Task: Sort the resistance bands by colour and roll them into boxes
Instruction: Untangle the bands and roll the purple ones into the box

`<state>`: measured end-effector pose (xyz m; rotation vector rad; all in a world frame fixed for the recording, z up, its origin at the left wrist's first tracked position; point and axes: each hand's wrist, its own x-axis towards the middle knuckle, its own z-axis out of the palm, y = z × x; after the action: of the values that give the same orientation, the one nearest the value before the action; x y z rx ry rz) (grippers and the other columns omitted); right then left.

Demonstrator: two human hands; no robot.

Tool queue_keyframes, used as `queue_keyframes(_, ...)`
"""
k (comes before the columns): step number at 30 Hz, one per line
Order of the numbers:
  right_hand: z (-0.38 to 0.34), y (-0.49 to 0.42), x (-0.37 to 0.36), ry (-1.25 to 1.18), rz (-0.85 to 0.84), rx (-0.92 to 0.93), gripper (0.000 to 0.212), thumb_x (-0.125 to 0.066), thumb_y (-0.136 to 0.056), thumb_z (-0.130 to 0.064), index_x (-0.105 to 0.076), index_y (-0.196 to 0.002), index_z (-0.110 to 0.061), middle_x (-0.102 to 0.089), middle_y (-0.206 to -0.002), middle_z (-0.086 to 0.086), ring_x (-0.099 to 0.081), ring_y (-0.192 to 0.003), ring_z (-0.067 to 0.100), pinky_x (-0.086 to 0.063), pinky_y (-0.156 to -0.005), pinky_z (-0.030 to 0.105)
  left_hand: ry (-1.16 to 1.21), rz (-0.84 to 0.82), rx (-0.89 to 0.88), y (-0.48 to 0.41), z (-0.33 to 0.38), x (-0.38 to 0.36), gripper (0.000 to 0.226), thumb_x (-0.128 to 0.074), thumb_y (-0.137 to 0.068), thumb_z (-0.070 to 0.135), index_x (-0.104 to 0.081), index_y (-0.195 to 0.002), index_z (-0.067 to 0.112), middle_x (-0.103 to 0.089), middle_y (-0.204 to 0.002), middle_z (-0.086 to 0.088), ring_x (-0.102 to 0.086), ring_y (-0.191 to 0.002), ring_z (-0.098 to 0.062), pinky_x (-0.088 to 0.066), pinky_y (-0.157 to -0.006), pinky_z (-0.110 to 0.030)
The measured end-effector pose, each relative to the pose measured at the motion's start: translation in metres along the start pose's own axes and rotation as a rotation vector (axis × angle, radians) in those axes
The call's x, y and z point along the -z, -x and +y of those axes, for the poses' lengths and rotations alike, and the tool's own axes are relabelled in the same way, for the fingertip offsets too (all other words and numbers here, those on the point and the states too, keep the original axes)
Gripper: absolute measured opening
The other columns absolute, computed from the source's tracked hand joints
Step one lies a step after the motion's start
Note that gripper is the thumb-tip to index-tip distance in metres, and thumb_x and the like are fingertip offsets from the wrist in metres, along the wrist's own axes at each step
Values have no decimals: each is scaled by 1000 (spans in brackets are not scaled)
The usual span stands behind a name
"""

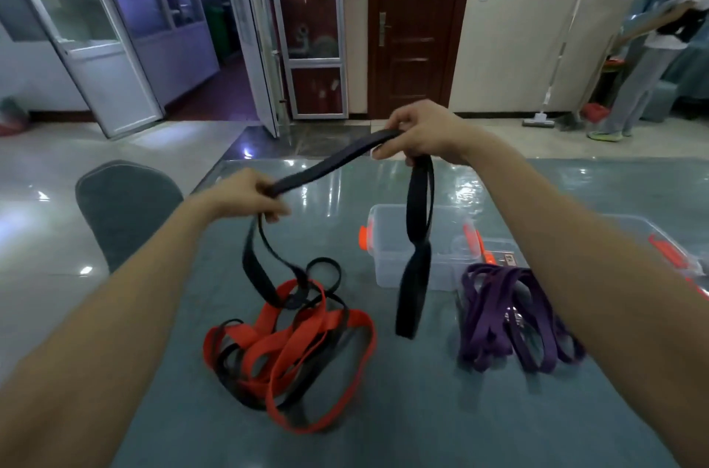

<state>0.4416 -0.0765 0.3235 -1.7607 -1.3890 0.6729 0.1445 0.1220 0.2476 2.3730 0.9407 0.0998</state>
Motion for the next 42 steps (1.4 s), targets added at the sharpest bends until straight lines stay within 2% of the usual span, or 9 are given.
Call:
queue_keyframes(8,-40,22,1,344,-146,-22,26,-94,-77,-11,-79,-99,-9,-75,-92,16,-68,-80,22,-60,-77,35,651,-298,-289,-19,95,-108,76,-101,-72,42,-66,-139,41,-74,-140,6,-65,-134,-7,-43,-116,-38)
queue_keyframes(12,-39,62,32,236,-130,-33,51,-99,-69,-42,-80,-103,-8,-68,-81,7,-63,-74,15,-60,-73,28,812,-315,-386,-28,140,-158,98,-104,-65,35,-55,-150,26,-74,-141,-4,-66,-137,-19,-48,-117,-42)
queue_keyframes(15,-30,91,56,189,35,-32,71,-89,-70,-64,-78,-106,-3,-62,-82,7,-63,-74,14,-60,-72,22,783,-275,-438,-35,170,-180,86,-101,-67,43,-65,-144,29,-75,-139,-1,-67,-135,-18,-46,-119,-48)
queue_keyframes(20,-3,133,110,76,329,-103,27,-81,-96,-30,-71,-95,-5,-54,-67,0,-56,-59,10,-68,-74,36,718,-310,-451,-58,208,-185,62,-96,-76,48,-76,-132,29,-78,-132,-4,-72,-128,-22,-47,-121,-53)
queue_keyframes(24,20,169,153,90,404,-117,27,-75,-98,-30,-73,-106,-5,-59,-82,3,-59,-65,11,-59,-62,22,694,-262,-520,-69,260,-194,54,-86,-88,55,-79,-128,20,-79,-130,-9,-73,-127,-27,-49,-118,-52)
queue_keyframes(30,78,224,221,80,118,-258,48,-49,-108,-53,-62,-92,-10,-46,-74,10,-53,-60,24,-57,-82,51,781,-108,-500,-74,366,-233,51,-56,-109,50,-79,-115,5,-84,-111,-12,-80,-110,-28,-60,-106,-38)
queue_keyframes(34,125,264,262,173,82,-137,56,-81,-83,-66,-75,-97,-12,-59,-76,5,-62,-70,19,-62,-79,39,824,-91,-515,-81,415,-262,29,-67,-99,30,-72,-119,10,-79,-84,-6,-82,-95,-34,-65,-96,-40)
queue_keyframes(37,146,271,276,-15,177,-18,29,-91,-85,-35,-80,-99,-13,-70,-84,10,-67,-78,20,-67,-83,43,845,-220,-570,-73,441,-292,30,-86,-83,31,-76,-111,24,-80,-107,-11,-75,-118,-41,-58,-109,-48)
queue_keyframes(42,155,271,283,-249,227,111,42,-87,-88,-44,-64,-85,-10,-50,-58,-7,-50,-52,12,-62,-72,45,937,-383,-541,-63,495,-370,68,-93,-73,9,-56,-130,4,-71,-138,-25,-66,-135,-34,-52,-115,-43)
